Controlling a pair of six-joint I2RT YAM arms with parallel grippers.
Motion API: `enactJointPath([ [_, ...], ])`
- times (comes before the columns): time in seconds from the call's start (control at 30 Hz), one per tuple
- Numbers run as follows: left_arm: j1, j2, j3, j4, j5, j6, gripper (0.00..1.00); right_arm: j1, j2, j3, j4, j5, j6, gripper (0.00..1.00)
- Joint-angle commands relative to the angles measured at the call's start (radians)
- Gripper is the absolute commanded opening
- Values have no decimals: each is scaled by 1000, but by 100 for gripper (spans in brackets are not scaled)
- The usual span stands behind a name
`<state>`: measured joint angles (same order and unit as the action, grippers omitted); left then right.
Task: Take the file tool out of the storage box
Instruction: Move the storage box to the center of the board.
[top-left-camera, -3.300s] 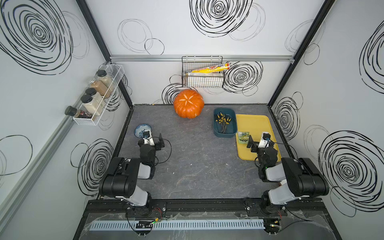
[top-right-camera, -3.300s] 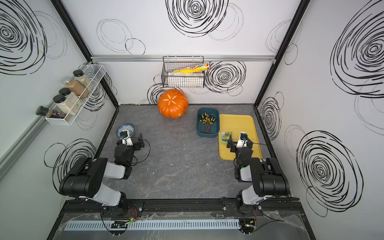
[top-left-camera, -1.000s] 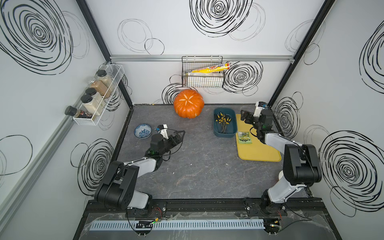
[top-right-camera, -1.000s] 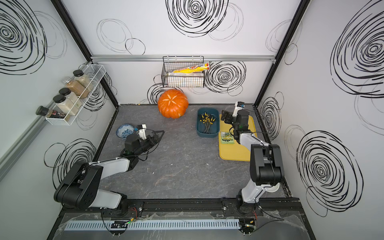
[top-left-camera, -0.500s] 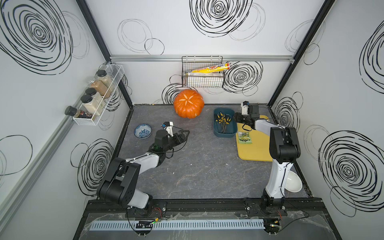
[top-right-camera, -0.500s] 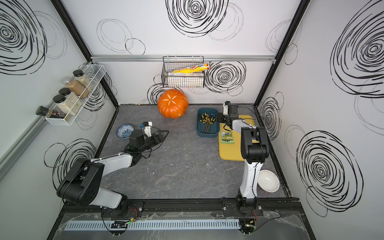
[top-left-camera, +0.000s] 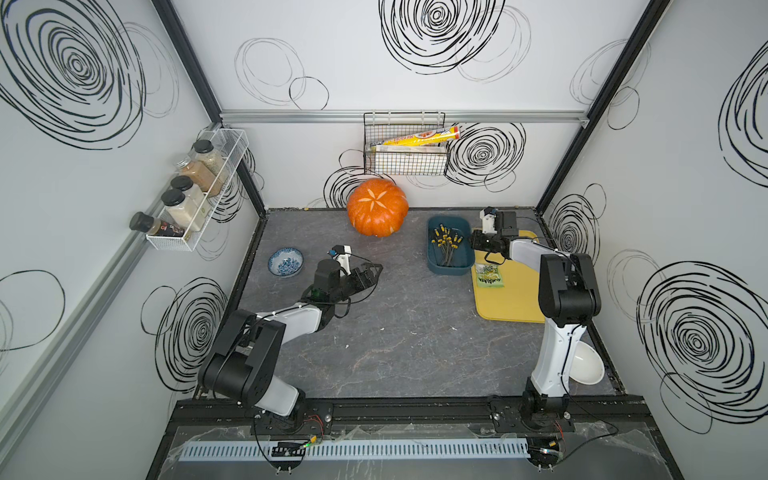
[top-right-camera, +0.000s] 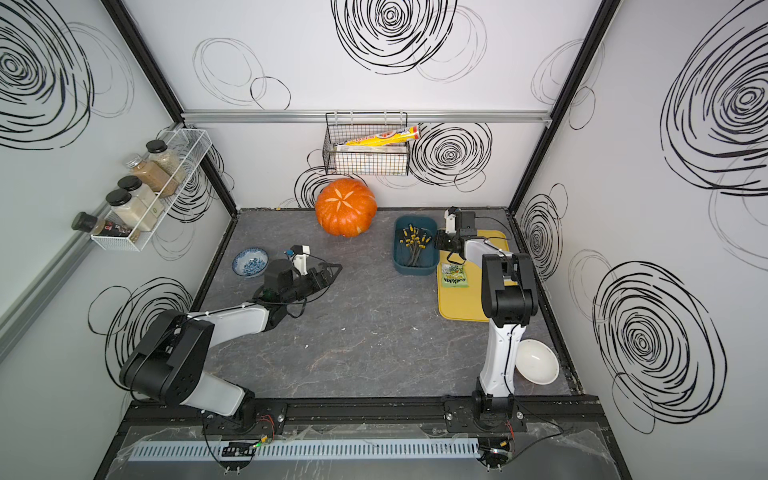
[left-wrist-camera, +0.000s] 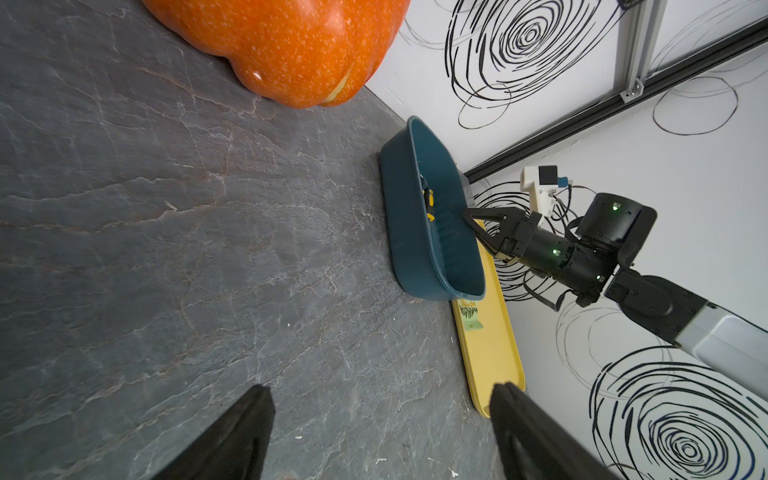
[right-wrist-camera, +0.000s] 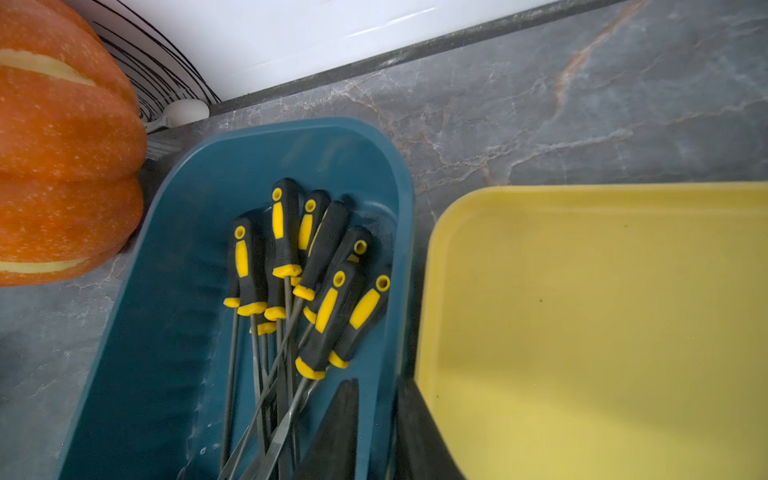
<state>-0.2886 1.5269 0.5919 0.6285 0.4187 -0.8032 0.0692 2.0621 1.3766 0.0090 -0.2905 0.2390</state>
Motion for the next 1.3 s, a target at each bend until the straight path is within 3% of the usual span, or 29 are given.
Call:
enactJointPath([
  [0.0,-12,24,41,8,7,27,87,23,-26,-41,-20,-16,9,18],
  [0.1,-14,43,60,-15,20,34,79,40,-73,-109,21,-21,30,14],
  [0.4,-28,74,80,-33,35,38,74,89,-158,-235,40,-23,77,12],
  [0.7,-80,106,122,-103,12,62,66,148,-214,-405,108,-162,170,12],
  [0.97,-125,184,145,-116,35,53,65,260,-370,-575,145,-123,178,16],
  [1.27,-145,251,159,-100,40,45,42,327,-461,-686,203,-161,209,19],
])
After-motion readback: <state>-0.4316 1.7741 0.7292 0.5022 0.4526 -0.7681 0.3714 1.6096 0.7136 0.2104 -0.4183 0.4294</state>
